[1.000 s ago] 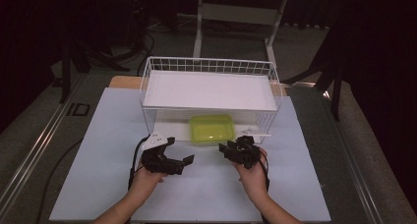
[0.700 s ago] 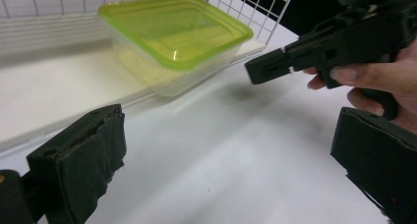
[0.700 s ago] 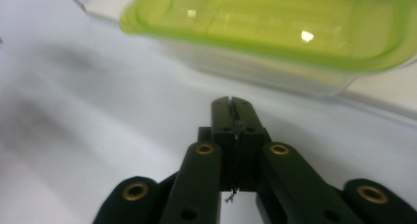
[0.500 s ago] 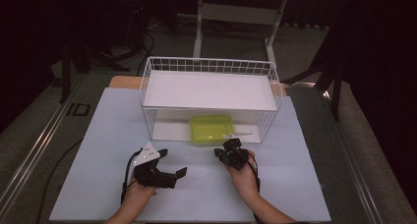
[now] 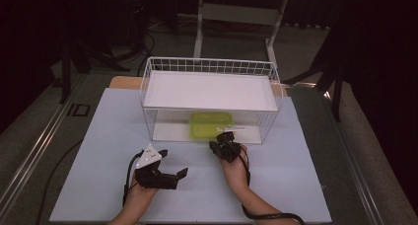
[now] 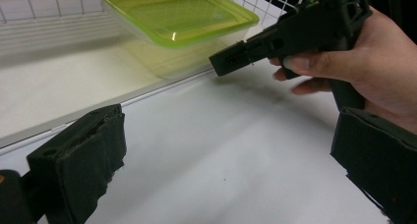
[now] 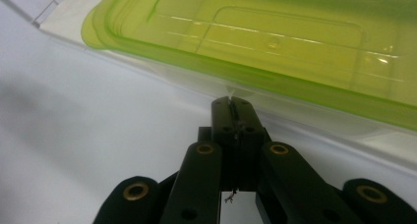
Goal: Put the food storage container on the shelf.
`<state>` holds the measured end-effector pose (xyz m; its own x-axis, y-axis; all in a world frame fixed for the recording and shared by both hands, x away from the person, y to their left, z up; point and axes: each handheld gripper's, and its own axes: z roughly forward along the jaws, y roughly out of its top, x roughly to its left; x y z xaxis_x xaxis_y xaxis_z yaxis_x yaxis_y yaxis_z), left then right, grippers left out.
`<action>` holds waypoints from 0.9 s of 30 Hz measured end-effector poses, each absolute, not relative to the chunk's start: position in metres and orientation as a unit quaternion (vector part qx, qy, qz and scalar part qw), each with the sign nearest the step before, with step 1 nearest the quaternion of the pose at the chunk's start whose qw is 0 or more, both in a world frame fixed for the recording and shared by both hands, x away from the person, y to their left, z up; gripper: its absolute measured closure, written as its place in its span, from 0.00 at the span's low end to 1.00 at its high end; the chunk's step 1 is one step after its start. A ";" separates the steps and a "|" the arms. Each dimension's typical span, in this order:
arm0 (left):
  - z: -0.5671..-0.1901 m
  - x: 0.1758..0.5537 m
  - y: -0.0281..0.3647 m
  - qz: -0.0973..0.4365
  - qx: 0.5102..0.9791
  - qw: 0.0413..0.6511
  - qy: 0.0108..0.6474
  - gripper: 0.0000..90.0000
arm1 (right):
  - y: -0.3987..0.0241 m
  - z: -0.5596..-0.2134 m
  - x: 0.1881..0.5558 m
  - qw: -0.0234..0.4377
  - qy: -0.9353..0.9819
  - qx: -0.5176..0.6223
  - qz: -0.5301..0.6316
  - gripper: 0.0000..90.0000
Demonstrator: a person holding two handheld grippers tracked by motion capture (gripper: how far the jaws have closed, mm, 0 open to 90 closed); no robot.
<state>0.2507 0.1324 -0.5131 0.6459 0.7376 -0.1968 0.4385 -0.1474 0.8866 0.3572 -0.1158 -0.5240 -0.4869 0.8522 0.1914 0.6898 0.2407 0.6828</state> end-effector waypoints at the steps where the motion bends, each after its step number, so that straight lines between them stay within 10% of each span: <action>1: -0.513 0.251 0.133 0.145 0.744 0.519 0.395 0.01 | -0.115 -0.525 0.359 0.112 0.778 0.495 0.369 1.00; 27: -0.518 0.251 0.133 0.131 0.740 0.533 0.389 0.01 | -0.110 -0.523 0.400 0.147 0.754 0.518 0.376 0.99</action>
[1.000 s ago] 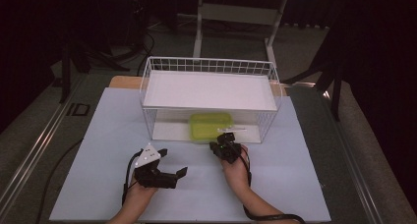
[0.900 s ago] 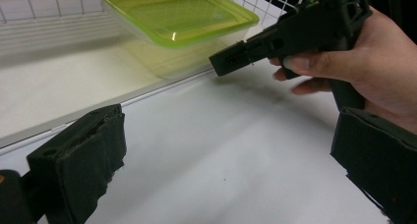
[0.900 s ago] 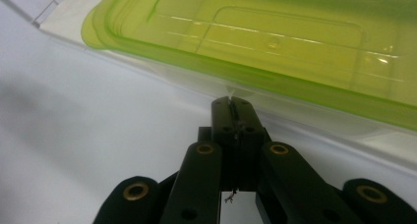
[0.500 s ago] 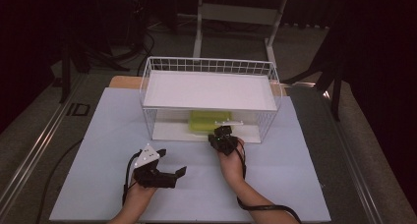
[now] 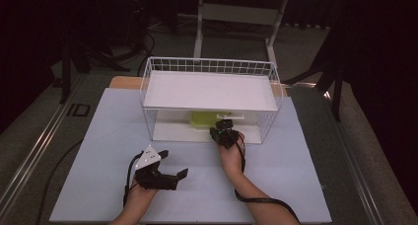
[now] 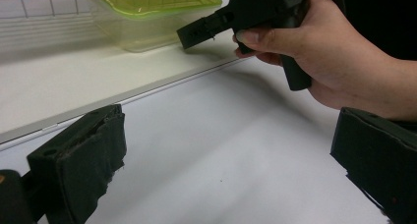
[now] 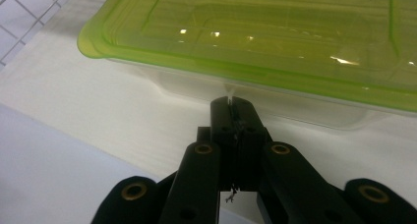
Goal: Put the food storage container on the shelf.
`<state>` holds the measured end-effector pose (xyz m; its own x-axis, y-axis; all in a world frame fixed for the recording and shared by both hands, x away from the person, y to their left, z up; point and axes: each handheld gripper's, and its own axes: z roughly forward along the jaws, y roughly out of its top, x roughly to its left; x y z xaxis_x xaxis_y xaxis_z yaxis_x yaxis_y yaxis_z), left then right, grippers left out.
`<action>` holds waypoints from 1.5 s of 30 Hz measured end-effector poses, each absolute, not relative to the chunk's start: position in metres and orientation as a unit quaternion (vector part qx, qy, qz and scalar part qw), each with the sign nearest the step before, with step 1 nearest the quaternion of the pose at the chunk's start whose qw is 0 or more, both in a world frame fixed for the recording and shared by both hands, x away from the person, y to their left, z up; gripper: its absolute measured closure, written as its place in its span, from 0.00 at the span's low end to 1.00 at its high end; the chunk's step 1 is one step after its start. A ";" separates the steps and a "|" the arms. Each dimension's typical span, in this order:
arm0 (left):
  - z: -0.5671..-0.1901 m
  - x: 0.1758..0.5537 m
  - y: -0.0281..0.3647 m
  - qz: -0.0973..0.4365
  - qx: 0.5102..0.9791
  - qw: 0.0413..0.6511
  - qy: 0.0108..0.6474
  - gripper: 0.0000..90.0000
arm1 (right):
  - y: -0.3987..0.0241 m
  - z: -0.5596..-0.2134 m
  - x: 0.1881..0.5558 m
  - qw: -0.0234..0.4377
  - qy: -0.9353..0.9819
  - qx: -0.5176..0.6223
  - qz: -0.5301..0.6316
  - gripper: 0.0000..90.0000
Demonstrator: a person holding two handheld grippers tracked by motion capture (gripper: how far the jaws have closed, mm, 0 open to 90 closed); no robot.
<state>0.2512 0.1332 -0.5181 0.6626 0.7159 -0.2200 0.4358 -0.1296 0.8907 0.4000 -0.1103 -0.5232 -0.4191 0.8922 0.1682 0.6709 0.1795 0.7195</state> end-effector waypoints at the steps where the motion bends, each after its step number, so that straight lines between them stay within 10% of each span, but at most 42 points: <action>1: -0.518 0.251 0.133 0.129 0.740 0.532 0.391 0.01 | -0.110 -0.523 0.401 0.146 0.754 0.517 0.377 0.98; 29: -0.515 0.250 0.133 0.137 0.744 0.530 0.383 0.01 | -0.112 -0.501 0.365 0.130 0.768 0.481 0.403 0.90; 45: -0.501 0.257 0.135 0.127 0.746 0.548 0.355 0.01 | -0.139 -0.482 0.337 0.102 0.789 0.409 0.447 0.23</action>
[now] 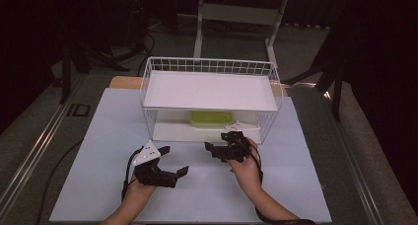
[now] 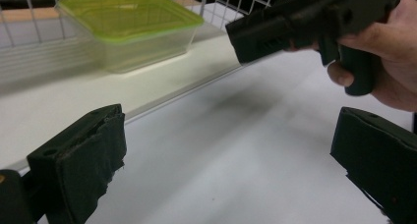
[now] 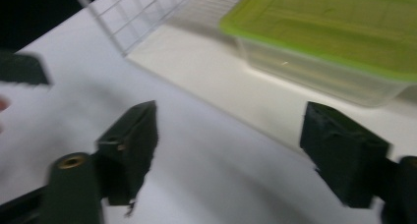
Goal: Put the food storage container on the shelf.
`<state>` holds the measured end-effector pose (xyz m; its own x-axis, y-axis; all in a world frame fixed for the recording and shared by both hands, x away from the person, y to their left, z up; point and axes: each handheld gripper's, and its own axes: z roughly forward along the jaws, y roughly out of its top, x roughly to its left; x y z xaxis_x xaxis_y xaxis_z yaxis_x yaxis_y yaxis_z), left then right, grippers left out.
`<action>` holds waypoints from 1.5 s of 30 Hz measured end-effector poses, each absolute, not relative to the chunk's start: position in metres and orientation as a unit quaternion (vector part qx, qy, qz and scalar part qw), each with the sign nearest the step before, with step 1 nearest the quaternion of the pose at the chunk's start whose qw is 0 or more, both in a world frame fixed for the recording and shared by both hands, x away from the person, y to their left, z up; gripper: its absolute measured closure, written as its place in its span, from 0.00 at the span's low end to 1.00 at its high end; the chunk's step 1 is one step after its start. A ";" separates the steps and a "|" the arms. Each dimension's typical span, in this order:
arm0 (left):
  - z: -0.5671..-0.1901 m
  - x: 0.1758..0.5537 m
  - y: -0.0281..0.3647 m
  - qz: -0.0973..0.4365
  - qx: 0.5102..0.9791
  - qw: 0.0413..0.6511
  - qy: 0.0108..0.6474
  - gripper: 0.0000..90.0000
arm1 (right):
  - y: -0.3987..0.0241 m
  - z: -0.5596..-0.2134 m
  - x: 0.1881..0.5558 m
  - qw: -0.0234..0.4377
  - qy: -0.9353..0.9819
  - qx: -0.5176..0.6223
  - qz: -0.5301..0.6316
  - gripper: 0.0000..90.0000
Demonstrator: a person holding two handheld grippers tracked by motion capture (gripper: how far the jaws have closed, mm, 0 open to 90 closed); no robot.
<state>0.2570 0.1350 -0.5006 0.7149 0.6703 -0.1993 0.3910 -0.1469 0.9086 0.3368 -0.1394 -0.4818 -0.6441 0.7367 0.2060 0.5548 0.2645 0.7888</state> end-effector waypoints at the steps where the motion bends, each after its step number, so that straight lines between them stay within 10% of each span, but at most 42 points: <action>1: -0.499 0.257 0.135 0.129 0.747 0.550 0.350 0.01 | -0.141 -0.482 0.335 0.097 0.789 0.403 0.453 0.23; 45: -0.506 0.226 0.172 0.120 0.759 0.545 0.336 0.01 | -0.239 -0.485 0.260 0.121 0.797 0.372 0.460 0.17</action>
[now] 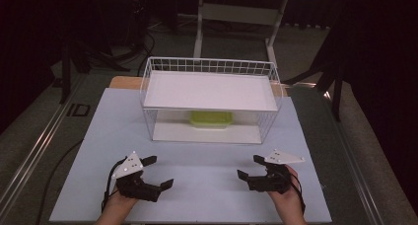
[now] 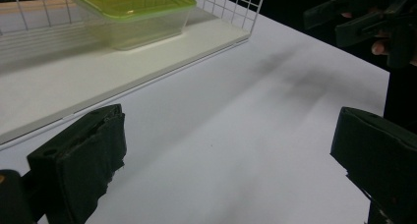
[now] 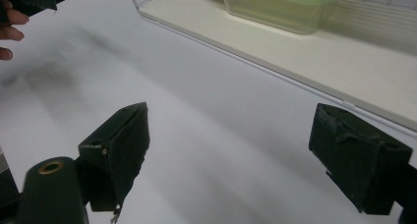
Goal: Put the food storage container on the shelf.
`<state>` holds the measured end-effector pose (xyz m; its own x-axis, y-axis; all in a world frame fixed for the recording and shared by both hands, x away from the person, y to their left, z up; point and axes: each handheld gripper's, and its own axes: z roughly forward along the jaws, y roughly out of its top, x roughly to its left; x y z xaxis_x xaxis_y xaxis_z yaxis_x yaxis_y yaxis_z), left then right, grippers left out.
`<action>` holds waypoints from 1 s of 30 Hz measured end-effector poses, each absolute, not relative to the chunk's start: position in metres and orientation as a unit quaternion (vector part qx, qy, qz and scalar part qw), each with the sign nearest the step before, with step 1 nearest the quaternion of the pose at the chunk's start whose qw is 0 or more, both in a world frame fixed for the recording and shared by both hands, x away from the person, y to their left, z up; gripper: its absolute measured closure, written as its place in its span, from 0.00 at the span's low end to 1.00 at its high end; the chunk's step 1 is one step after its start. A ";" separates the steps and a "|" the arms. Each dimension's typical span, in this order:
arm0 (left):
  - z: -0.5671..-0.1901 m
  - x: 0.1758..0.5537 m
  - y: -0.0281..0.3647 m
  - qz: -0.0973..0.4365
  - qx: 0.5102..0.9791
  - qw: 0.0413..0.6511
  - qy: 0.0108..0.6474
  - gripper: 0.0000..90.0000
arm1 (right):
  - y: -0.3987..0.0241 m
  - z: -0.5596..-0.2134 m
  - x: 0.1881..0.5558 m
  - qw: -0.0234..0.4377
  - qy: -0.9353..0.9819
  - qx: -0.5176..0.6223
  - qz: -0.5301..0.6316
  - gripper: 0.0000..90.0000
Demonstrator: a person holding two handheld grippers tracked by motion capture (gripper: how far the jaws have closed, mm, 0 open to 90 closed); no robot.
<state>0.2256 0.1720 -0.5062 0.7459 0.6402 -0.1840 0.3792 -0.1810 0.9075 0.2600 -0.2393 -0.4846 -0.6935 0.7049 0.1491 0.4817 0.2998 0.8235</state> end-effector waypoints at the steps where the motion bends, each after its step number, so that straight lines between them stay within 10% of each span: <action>1: -0.507 0.226 0.172 0.120 0.759 0.545 0.336 0.01 | -0.239 -0.485 0.260 0.121 0.797 0.372 0.460 0.17; 30: -0.520 0.227 0.176 0.127 0.754 0.542 0.349 0.01 | -0.265 -0.507 0.255 0.127 0.806 0.367 0.447 0.17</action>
